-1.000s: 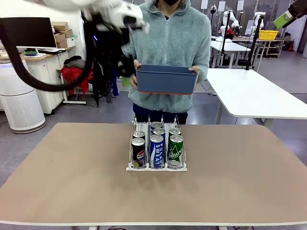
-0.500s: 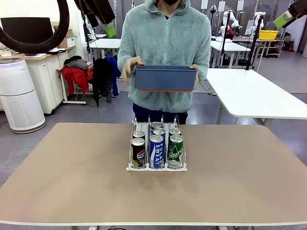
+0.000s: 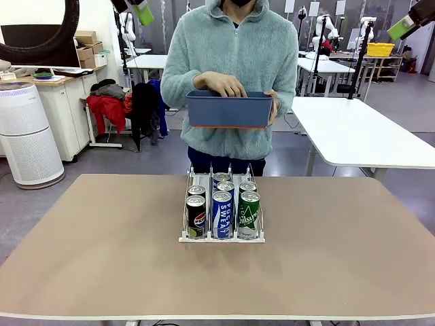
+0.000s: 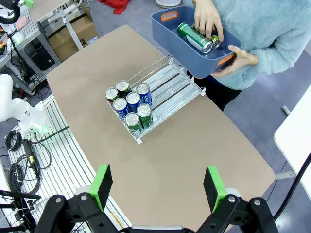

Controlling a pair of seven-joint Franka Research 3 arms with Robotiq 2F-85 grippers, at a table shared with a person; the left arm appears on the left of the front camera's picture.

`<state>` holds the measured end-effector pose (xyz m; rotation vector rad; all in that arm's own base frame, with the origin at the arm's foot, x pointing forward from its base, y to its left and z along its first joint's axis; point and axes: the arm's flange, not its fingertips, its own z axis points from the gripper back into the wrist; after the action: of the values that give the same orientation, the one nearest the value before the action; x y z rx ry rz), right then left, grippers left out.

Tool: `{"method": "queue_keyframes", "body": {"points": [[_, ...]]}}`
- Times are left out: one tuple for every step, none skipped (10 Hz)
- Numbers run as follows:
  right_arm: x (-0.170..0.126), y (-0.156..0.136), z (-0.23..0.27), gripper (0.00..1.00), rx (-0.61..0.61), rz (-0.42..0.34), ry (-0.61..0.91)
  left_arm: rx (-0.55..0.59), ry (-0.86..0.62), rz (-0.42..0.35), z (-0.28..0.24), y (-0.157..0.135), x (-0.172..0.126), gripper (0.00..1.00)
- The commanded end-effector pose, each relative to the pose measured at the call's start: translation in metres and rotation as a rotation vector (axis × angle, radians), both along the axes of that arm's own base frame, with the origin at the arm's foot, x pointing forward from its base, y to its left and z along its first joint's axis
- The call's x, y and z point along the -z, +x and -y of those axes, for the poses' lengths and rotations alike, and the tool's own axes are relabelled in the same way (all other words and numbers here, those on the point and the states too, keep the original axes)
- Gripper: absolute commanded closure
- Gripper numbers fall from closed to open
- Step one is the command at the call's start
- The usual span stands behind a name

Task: Fill the beverage cans into the dispenser.
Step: Pick up the Pepsi coke handed by the human.

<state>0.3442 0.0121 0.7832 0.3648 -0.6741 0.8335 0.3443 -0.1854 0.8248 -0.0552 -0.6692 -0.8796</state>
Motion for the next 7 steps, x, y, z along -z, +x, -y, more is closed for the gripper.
{"method": "queue_keyframes", "body": {"points": [[0.0015, 0.0001, -0.0005, 0.0, -0.004, -0.003, 0.001, 0.008, 0.012, -0.028, 0.0042, 0.006, 0.0031, 0.0], [0.0015, 0.0001, -0.0005, 0.0, -0.004, -0.003, 0.001, 0.008, 0.012, -0.028, 0.0042, 0.006, 0.0031, 0.0], [0.0015, 0.0001, -0.0005, 0.0, -0.004, -0.003, 0.001, 0.008, 0.012, -0.028, 0.0042, 0.006, 0.0031, 0.0], [0.0015, 0.0001, -0.0005, 0.0, -0.004, -0.003, 0.001, 0.008, 0.012, -0.028, 0.0042, 0.006, 0.0031, 0.0], [0.0015, 0.0001, -0.0005, 0.0, -0.004, -0.003, 0.001, 0.008, 0.012, -0.028, 0.0042, 0.006, 0.0031, 0.0], [0.0015, 0.0001, -0.0005, 0.0, -0.004, -0.003, 0.001, 0.008, 0.012, -0.028, 0.0042, 0.006, 0.0031, 0.0], [0.0015, 0.0001, -0.0005, 0.0, -0.004, -0.003, 0.001, 0.008, 0.012, -0.028, 0.0042, 0.006, 0.0031, 0.0]]}}
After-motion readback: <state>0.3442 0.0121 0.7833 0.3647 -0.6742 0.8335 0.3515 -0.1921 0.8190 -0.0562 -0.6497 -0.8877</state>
